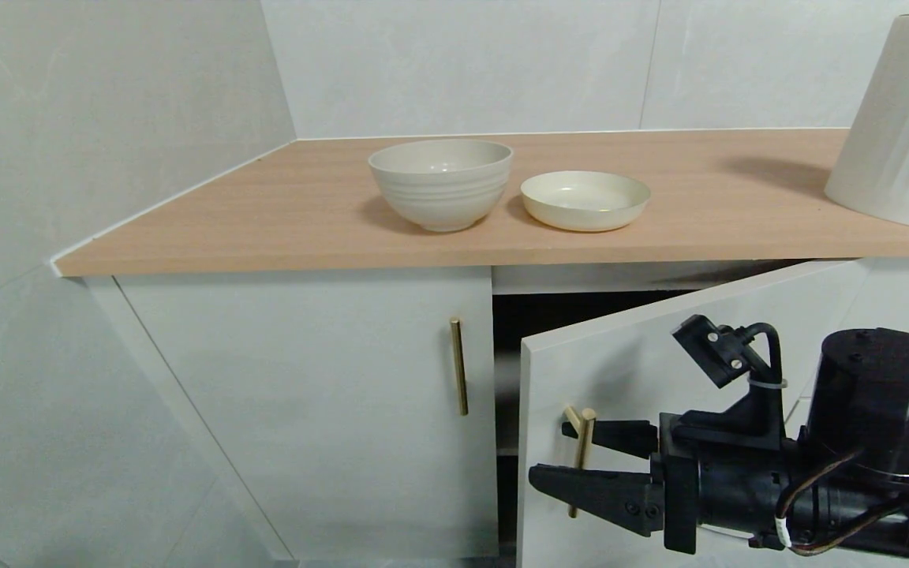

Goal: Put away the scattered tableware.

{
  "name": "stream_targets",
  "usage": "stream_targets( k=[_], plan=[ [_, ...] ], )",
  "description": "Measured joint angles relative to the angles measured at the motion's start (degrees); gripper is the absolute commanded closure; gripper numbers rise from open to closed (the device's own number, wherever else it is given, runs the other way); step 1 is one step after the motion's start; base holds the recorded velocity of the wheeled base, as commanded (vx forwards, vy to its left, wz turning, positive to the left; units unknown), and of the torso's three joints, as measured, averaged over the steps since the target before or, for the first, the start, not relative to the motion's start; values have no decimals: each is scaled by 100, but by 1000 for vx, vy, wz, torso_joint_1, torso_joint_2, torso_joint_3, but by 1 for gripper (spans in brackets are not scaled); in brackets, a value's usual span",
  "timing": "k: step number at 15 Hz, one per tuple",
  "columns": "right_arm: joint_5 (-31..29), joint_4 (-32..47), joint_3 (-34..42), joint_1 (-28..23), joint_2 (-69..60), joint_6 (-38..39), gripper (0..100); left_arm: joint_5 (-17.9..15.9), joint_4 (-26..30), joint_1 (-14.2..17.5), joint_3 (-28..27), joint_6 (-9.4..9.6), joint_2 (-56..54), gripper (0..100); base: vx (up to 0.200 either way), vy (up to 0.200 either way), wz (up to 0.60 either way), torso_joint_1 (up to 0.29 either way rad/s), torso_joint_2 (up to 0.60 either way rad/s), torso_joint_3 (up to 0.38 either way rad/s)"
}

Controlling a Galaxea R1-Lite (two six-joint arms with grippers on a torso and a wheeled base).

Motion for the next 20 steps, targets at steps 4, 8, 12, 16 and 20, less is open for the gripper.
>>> stream_targets(
  k=[4,8,12,16,20],
  plan=[
    [4,-2,-2,0,-1,-5,0,-884,-222,-50,-711,-27,1959,0,0,0,0,0,0,0],
    [4,-5,-2,0,-4,-5,0,-1236,-995,-417,-1113,-156,3894,0,0,0,0,0,0,0],
    [4,-11,-2,0,5,-7,0,-1295,-1443,-1101,-1108,-900,4920,0,0,0,0,0,0,0],
    [4,-13,-2,-7,7,-7,0,-1297,-1498,-1434,-1102,-1034,5174,100,0,0,0,0,0,0],
    [1,-16,-2,-7,16,-7,0,-1297,-1504,-1512,-1159,-1109,5272,100,0,0,0,0,0,0]
  ],
)
